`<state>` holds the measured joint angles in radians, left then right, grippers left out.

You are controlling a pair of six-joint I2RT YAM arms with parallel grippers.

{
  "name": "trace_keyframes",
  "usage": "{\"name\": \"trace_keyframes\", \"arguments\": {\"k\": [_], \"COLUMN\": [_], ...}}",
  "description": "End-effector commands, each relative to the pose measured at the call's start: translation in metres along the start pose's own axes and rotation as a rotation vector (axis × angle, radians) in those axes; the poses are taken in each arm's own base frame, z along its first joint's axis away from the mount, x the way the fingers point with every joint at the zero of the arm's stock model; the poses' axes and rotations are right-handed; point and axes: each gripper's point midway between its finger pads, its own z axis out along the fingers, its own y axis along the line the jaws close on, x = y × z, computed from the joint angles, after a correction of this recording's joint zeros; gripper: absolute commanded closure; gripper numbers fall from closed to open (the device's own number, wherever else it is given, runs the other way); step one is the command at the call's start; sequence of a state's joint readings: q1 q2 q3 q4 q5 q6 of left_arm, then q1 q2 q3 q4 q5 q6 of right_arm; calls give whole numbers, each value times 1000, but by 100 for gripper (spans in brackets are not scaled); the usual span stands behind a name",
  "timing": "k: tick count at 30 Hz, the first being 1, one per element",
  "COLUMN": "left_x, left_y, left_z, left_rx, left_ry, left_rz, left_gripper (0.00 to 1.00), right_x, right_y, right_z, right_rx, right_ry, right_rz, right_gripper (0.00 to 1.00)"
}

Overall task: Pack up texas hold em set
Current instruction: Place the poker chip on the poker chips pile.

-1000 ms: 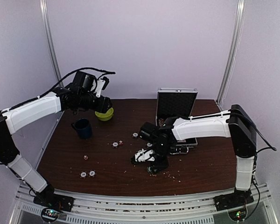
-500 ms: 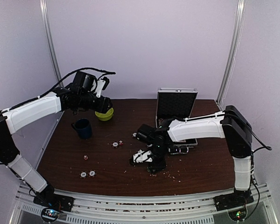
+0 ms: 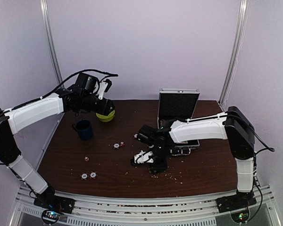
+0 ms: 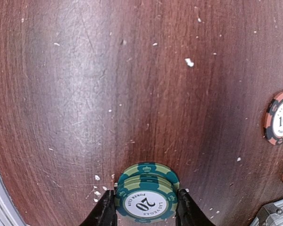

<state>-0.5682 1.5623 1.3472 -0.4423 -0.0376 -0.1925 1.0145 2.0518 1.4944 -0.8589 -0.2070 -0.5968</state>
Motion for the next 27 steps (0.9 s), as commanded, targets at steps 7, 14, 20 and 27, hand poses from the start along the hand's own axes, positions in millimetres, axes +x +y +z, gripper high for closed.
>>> {"name": "trace_keyframes", "arguments": {"k": [7, 14, 20, 27], "left_x": [-2, -1, 0, 1], "left_y": [0, -1, -1, -1], "left_z": [6, 7, 8, 9], "left_rx": [13, 15, 17, 15], "left_ry": [-4, 0, 3, 5], "left_rz": [9, 12, 12, 13], "left_gripper": [44, 44, 44, 44], "right_x": [-8, -7, -13, -11], "right_y": [-7, -5, -11, -14], "right_z": [2, 4, -3, -38], "right_rx": [26, 11, 33, 83], "right_ry": [-9, -11, -58, -104], "right_rz": [7, 8, 52, 48], "right_gripper": [61, 59, 5, 0]}}
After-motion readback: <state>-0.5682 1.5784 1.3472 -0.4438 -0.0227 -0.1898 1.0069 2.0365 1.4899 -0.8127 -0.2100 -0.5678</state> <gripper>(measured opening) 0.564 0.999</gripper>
